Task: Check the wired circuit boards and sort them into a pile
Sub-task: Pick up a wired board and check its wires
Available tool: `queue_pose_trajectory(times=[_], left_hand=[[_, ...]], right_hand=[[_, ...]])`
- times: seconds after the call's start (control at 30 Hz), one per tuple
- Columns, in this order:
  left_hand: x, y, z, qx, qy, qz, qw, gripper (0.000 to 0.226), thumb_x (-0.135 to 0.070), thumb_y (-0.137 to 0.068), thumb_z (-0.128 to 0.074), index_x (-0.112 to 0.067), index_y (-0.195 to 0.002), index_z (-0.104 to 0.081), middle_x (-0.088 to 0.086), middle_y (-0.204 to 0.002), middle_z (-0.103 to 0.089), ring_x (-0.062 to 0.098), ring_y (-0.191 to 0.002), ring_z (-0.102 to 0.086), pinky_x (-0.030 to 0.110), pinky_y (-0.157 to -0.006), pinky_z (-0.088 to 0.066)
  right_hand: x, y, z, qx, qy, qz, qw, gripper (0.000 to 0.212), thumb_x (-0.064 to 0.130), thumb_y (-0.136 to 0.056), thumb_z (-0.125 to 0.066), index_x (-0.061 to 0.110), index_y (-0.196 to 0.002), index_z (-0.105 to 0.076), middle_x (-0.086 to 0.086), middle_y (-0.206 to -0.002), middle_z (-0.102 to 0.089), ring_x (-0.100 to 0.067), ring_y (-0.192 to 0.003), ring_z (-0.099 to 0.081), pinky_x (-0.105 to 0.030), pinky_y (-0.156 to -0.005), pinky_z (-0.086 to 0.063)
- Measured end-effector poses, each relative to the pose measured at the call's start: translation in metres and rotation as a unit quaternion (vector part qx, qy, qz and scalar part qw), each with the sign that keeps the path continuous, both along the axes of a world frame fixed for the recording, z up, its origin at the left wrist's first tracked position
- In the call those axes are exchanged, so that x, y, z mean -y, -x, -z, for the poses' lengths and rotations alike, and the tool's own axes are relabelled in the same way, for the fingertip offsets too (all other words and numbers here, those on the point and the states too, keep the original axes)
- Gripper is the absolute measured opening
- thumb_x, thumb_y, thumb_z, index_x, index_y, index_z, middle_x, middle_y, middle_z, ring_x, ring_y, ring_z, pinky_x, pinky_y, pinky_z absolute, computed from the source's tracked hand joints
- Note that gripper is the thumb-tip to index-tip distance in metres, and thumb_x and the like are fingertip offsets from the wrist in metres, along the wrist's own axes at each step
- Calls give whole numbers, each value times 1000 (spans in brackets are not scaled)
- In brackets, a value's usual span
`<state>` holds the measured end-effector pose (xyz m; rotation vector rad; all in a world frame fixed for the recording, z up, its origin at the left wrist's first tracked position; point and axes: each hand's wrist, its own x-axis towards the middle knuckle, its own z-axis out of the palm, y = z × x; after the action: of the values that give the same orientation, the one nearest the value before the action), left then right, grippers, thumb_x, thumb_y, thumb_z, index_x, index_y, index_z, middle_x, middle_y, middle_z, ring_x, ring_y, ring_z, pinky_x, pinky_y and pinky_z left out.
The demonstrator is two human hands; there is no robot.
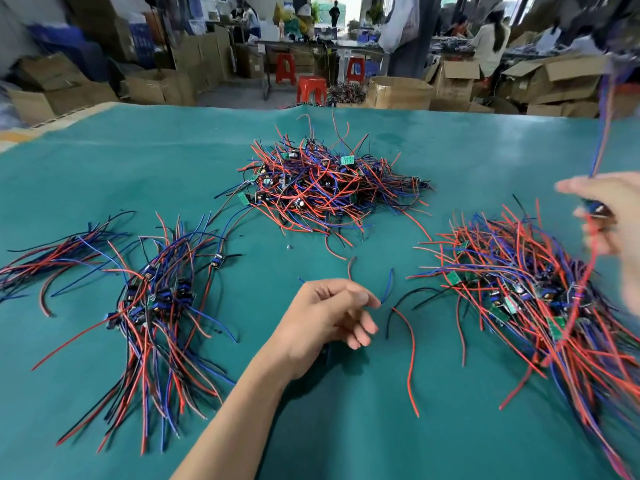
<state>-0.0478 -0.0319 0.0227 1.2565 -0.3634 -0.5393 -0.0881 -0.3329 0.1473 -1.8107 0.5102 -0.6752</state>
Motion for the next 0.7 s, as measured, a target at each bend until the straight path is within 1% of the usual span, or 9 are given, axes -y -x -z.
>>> queue_pose_trajectory(times=[0.1, 0.17, 0.2, 0.23, 0.3, 0.37, 0.43, 0.57, 0.7], left_hand=[[1, -4, 3, -13, 31, -127, 991, 17, -16, -82, -57, -12, -76, -72, 10, -68, -66, 18, -55, -58, 23, -45, -44], [-1, -10, 8, 68, -77, -261, 960, 18, -11, -82, -57, -17, -71, -70, -1, -65, -65, 14, -58, -56, 22, -49, -43], [-3, -13, 11, 128, -161, -312, 927, 18, -10, -82, -58, -18, -72, -70, -5, -64, -65, 10, -59, -55, 20, -53, -43], [-4, -14, 14, 181, -229, -336, 895, 17, -10, -82, -59, -20, -73, -69, -9, -63, -64, 5, -59, -55, 18, -57, -42], [-2, -12, 16, 235, -303, -314, 869, 13, -14, -81, -59, -22, -76, -67, -10, -65, -64, 5, -61, -56, 22, -63, -46], [1, -10, 18, 245, -341, -282, 863, 11, -17, -81, -58, -24, -78, -65, -10, -68, -64, 11, -66, -59, 32, -68, -52], [2, -11, 19, 248, -353, -277, 858, 11, -17, -80, -57, -25, -78, -64, -10, -67, -64, 14, -67, -60, 35, -68, -53], [0, -13, 19, 248, -345, -282, 860, 11, -18, -79, -56, -24, -79, -65, -9, -67, -64, 13, -67, -60, 36, -68, -53], [0, -11, 16, 237, -340, -278, 867, 20, -28, -72, -47, -25, -79, -65, -11, -65, -61, 9, -64, -58, 33, -67, -53]], right_hand=[[51, 12, -2, -116, 137, -11, 984, 20, 33, -82, -76, 22, -80, -59, -9, -71, -49, -6, -43, -50, -5, -36, -33], [64, 14, 8, -176, 219, -6, 960, 21, 27, -86, -80, 25, -78, -60, -17, -83, -63, -8, -56, -59, -5, -50, -42], [65, 13, 13, -212, 250, 21, 945, 24, 31, -85, -81, 28, -76, -60, -16, -84, -66, -16, -66, -66, -7, -57, -45], [62, 14, 18, -234, 278, 39, 931, 27, 42, -80, -83, 29, -73, -60, -10, -82, -68, -27, -77, -69, -11, -68, -49], [42, 12, 22, -227, 329, 53, 915, 34, 67, -66, -76, 36, -73, -66, 5, -77, -71, -30, -82, -70, -36, -85, -57], [4, 1, 18, -189, 367, 26, 911, 30, 73, -61, -58, 53, -81, -67, 25, -63, -66, -14, -69, -65, -33, -78, -51], [-40, -16, 15, -155, 391, -66, 905, 21, 65, -66, -59, 47, -72, -69, 41, -57, -58, -4, -65, -60, -24, -72, -40], [-105, -73, 17, -97, 403, -181, 892, 8, 24, -84, -72, 24, -82, -80, 11, -75, -74, -18, -78, -70, -27, -76, -49], [-147, -142, 14, -9, 396, -162, 904, 23, 11, -89, -60, 23, -96, -79, 0, -89, -76, -27, -92, -69, -37, -90, -54]])
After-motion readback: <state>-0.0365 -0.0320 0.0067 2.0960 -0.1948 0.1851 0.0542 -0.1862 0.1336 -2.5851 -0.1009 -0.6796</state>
